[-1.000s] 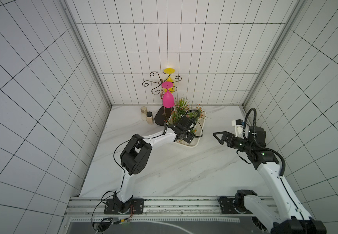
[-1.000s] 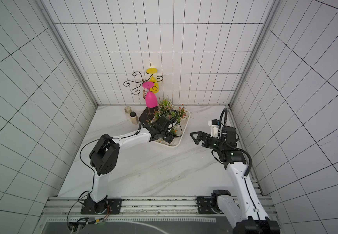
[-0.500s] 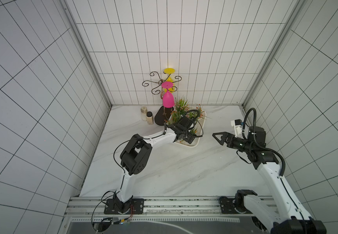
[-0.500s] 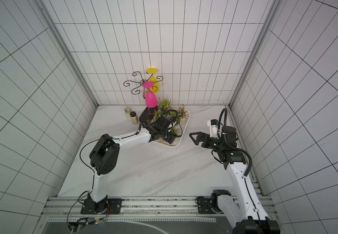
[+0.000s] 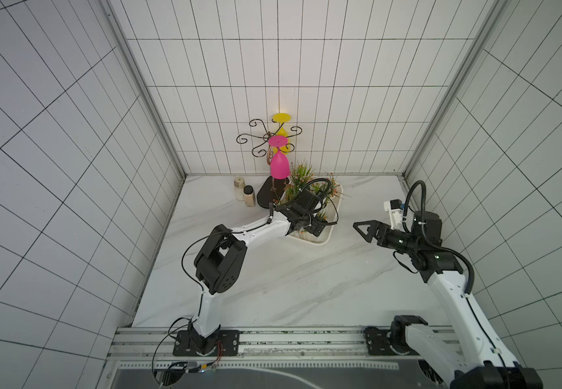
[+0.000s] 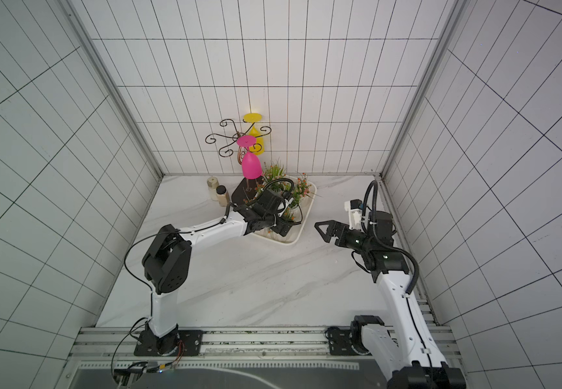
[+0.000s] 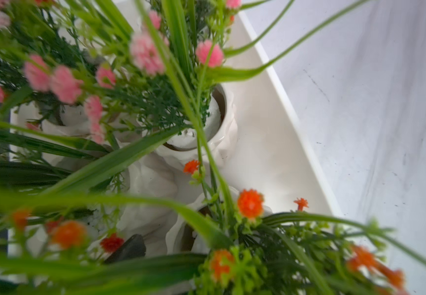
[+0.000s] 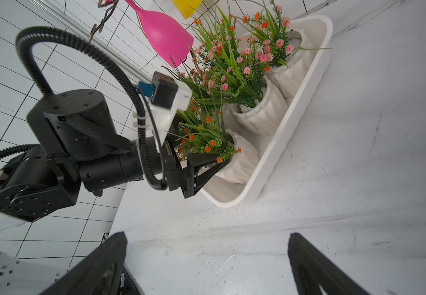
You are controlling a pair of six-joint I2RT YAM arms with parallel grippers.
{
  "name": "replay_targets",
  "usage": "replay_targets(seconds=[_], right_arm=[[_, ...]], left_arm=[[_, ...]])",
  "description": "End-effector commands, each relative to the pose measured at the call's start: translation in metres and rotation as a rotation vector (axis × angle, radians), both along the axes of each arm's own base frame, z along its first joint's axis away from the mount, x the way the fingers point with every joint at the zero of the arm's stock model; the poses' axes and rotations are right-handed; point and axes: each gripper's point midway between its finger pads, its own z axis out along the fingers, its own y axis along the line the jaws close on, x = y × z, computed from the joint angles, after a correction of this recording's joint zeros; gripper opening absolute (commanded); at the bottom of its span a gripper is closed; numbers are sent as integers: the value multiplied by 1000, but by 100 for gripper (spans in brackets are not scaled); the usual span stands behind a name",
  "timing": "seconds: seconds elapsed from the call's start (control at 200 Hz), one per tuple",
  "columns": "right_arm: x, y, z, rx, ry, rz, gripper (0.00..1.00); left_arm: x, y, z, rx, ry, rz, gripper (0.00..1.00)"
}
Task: Put the potted gypsophila into the storage box
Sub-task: Place the baby's breath potted plant at the storage box, then reset both arms
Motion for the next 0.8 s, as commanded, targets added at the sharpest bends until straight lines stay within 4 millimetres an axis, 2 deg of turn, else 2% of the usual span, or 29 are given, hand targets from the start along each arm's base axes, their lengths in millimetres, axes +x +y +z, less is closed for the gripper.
replay_targets(seconds=[0.0,0.165,0.275,0.51,0.67,0.795], right_arm=[[-1,-5,-12,-23,0,-16,99],[9,-17,-14,-104,-17,-70,99],[17,-24,-13,-137,-22,-107,99],[33,-33,5,-178,-101,-148,99],[42,-39,11,-204,-152,-181,98],[52,-52,13,-254,-194,-251,97]], left_arm=[[-12,-1,34,-66,-22,-38,97],[-24,2,61,-94,-33,-75,97],[-33,7,87,-123,-60,-92,97],[-49,22,144,-191,-162,-106,97],[-53,31,165,-198,-216,-100,97],[-42,46,176,-182,-291,-14,97]])
